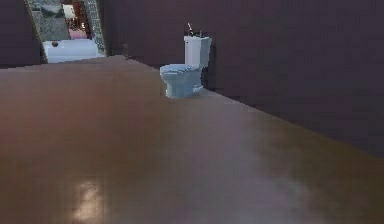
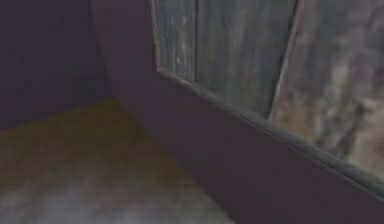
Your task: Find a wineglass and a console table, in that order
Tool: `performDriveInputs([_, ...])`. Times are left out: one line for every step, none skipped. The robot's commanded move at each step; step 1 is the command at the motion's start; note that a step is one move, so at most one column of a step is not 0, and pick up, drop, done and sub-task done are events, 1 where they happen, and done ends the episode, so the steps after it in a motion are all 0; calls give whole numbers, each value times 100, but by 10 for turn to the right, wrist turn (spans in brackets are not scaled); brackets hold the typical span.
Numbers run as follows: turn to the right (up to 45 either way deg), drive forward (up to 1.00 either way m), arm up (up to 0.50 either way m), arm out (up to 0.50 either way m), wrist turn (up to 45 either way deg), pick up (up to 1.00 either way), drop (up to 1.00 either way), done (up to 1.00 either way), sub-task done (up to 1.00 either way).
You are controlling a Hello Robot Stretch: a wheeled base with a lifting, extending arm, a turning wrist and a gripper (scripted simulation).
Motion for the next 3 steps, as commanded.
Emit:
performDriveInputs([-270, 0, 0, 0, 0, 0, 0, 0, 0])
performDriveInputs([0, 100, 0, 0, 0, 0, 0, 0, 0])
performDriveInputs([0, 100, 0, 0, 0, 0, 0, 0, 0])
